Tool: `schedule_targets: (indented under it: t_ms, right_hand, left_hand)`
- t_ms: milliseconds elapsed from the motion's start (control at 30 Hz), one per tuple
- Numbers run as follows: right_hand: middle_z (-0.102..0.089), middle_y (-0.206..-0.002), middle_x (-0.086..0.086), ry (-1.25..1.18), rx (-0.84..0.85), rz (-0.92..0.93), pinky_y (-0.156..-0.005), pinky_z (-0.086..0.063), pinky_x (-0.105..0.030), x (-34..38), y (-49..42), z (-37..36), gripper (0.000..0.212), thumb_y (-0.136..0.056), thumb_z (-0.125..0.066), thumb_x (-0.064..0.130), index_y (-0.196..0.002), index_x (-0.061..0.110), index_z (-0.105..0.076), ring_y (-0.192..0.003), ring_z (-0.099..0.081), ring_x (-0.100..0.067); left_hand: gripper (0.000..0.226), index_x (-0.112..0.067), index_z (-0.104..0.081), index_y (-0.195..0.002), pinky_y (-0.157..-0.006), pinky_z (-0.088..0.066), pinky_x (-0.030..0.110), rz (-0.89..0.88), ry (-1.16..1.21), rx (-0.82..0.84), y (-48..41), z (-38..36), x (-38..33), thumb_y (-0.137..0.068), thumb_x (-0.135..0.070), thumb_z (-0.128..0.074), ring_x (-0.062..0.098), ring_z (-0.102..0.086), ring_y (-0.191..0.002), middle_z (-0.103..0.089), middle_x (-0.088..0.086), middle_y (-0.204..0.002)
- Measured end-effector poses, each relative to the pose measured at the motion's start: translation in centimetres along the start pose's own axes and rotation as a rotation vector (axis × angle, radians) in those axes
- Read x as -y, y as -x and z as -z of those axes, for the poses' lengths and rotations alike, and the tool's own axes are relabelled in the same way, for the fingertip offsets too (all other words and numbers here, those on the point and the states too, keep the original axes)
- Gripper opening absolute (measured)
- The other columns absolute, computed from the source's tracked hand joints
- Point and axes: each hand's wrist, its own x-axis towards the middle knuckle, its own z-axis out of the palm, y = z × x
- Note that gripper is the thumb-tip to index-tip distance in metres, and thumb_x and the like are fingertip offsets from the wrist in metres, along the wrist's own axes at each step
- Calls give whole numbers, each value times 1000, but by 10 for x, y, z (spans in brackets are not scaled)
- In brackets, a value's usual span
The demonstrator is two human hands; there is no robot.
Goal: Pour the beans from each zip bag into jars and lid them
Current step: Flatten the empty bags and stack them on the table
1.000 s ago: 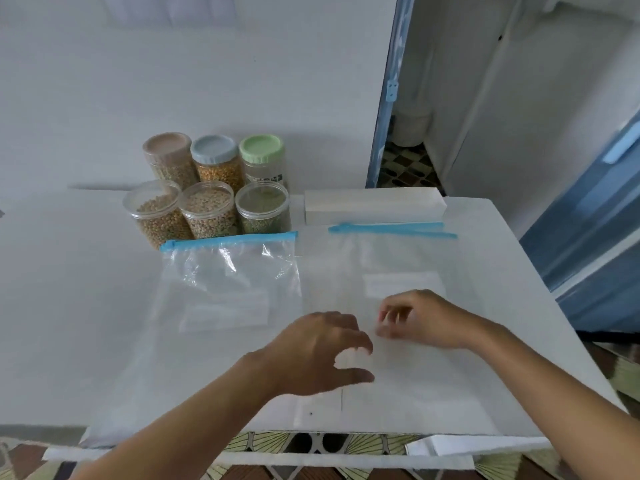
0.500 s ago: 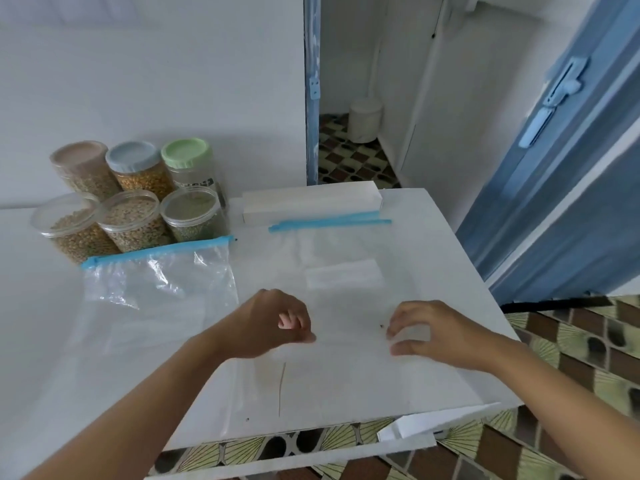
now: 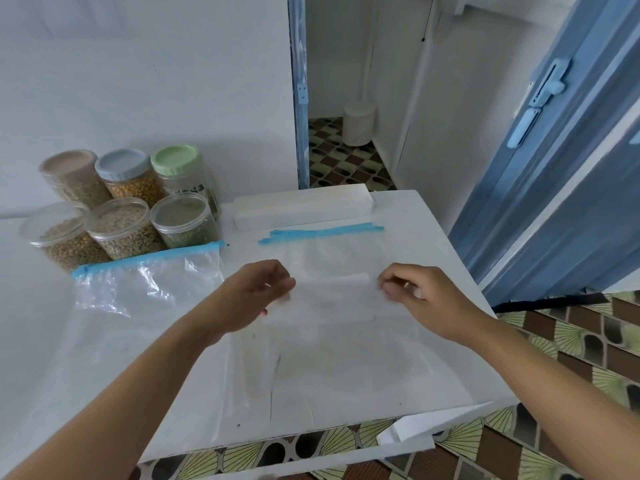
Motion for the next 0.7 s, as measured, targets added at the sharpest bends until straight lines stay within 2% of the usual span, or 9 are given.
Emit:
schedule_targets:
  t_ms: [67,100,200,267,333,400,500,600,700]
  right_hand:
    - [-68,-94,15,80,-28,50,-78,-47,-15,1,-3,-2,11,-102,-59,17,-97,24,-67,-94,-63,-8]
    - [-69,-94,15,90,-25,67,-77,-47,-15,1,-5,-1,9,-100,-62,17,-97,23,-68,-93,-63,-9]
    - [-70,-90,18,44,50,40,-75,-46,-14,1,-6,7,10,-92,-74,14,-90,24,-73,-86,-63,-7]
    - [-69,-91,18,54,105,6,-75,-48,-16,-2,-6,15,15,-89,-78,11,-90,27,-75,-84,-62,-9]
    - [-67,-92,13,122,145,-15,-75,-50,-20,-6,-6,20,26,-87,-76,3,-92,28,-76,-84,-61,-12]
    - [-64,-91,7,185,131,-31,-72,-49,-21,-9,-7,19,36,-84,-71,-3,-88,32,-74,-82,-58,-13]
    - [-63,-90,5,143,12,-50,-71,-46,-18,-8,-5,13,28,-91,-67,2,-80,28,-69,-84,-59,-11]
    - [-63,-86,7,114,-62,-28,-70,-46,-21,-4,-6,7,21,-96,-62,8,-80,21,-64,-83,-57,-14]
    - [-61,-79,7,98,-70,-45,-72,-45,-22,-4,-7,6,23,-99,-60,13,-78,22,-59,-78,-55,-12]
  left_hand:
    - [15,-30,-56,-87,-78,-50,25,-170,-247,-108,1,-1,2,-101,-32,-60,14,-65,-86,-71,-9,-86]
    - [17,-32,-54,-86,-77,-50,25,-232,-294,-127,2,0,2,-100,-30,-62,15,-65,-84,-71,-10,-83]
    - [11,-32,-63,-89,-73,-52,20,-303,-270,-106,3,14,1,-95,-25,-70,14,-67,-83,-72,-13,-80]
    - [10,-31,-71,-96,-69,-54,17,-261,-226,-92,6,25,-3,-92,-21,-73,7,-69,-90,-73,-15,-85]
    - [10,-23,-76,-98,-63,-59,23,-202,-115,-59,8,33,-5,-92,-15,-73,8,-70,-93,-74,-12,-92]
    - [10,-16,-76,-93,-68,-63,30,-111,-6,-45,10,36,-7,-93,-7,-72,15,-72,-91,-76,-3,-92]
    - [10,-12,-78,-91,-79,-64,36,62,88,-53,10,31,-11,-93,-4,-71,22,-74,-89,-76,7,-89]
    - [6,-15,-80,-87,-75,-64,30,132,67,-89,7,18,-16,-86,-21,-81,26,-69,-79,-73,17,-84]
    - [20,-17,-81,-79,-70,-63,27,81,-8,-89,7,11,-21,-73,-36,-86,16,-61,-62,-64,3,-63]
